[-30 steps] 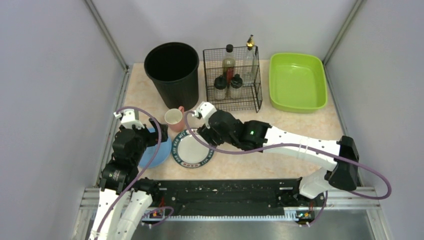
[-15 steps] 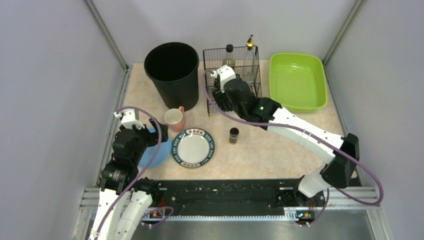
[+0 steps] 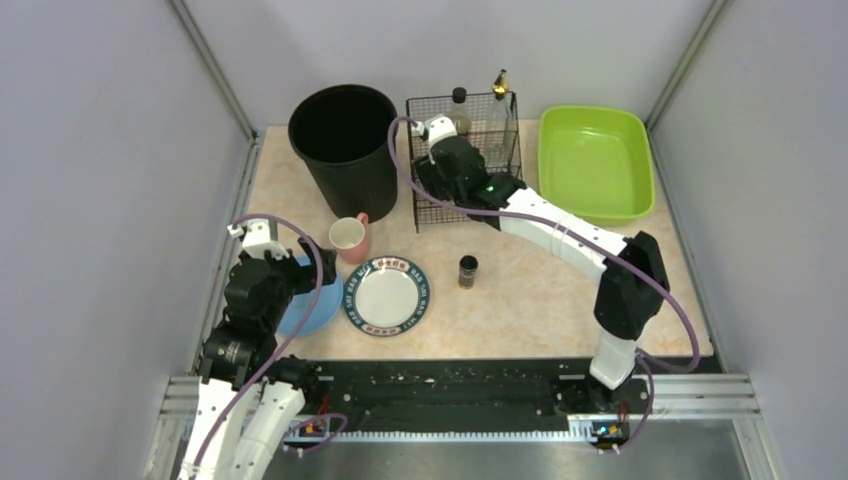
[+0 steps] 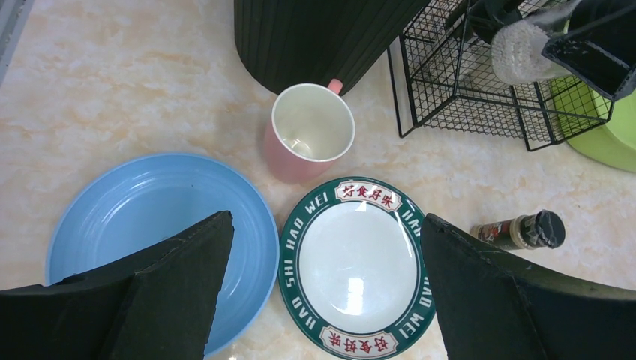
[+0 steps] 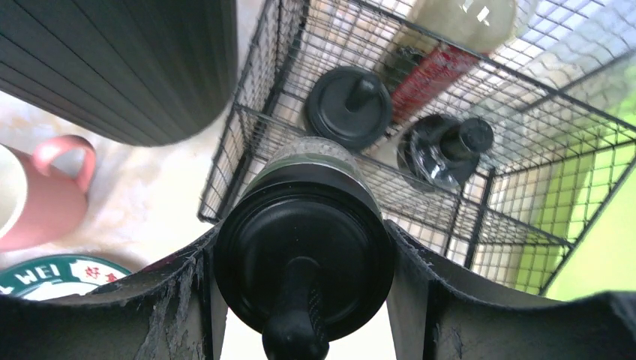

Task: Clear the kitchen counter

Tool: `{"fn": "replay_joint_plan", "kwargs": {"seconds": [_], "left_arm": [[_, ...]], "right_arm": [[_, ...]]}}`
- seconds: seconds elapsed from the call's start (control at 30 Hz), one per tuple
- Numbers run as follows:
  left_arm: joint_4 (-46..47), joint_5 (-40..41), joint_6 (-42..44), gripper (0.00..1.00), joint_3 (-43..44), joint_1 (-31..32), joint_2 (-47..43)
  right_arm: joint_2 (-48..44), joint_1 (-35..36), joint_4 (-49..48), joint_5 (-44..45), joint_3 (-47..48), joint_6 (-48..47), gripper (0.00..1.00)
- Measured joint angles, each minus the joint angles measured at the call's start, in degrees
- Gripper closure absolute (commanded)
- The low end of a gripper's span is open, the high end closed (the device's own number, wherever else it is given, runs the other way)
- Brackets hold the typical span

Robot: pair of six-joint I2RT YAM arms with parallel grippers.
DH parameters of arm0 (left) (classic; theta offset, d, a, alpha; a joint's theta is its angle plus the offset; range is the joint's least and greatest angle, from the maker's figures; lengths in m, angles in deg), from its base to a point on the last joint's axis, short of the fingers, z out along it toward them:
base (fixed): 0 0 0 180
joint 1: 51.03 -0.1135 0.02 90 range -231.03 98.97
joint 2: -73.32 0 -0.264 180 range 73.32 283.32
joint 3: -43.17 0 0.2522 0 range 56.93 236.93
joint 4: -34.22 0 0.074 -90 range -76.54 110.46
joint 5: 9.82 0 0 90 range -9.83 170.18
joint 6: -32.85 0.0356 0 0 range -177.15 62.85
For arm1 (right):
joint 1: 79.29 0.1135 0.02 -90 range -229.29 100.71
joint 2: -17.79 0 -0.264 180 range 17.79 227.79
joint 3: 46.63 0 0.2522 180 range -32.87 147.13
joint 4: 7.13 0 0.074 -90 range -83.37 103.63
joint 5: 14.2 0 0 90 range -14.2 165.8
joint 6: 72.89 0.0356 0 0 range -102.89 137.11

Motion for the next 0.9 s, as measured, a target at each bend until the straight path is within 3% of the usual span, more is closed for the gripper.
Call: {"fn": "replay_joint_plan", "kwargs": {"seconds": [0.43,0.9], "left_arm": [[0.00,0.00,0.00,0.01,-0.11,0.00,0.00],[0.00,0.00,0.00,0.01,-0.11,0.00,0.00]], "right_arm": [[6.73,-0.11,-3.93,-1.70,8.24,1.55,1.00],[0.02,-0.39,-8.61,-4.33,-2.97,3.82,1.00]]}}
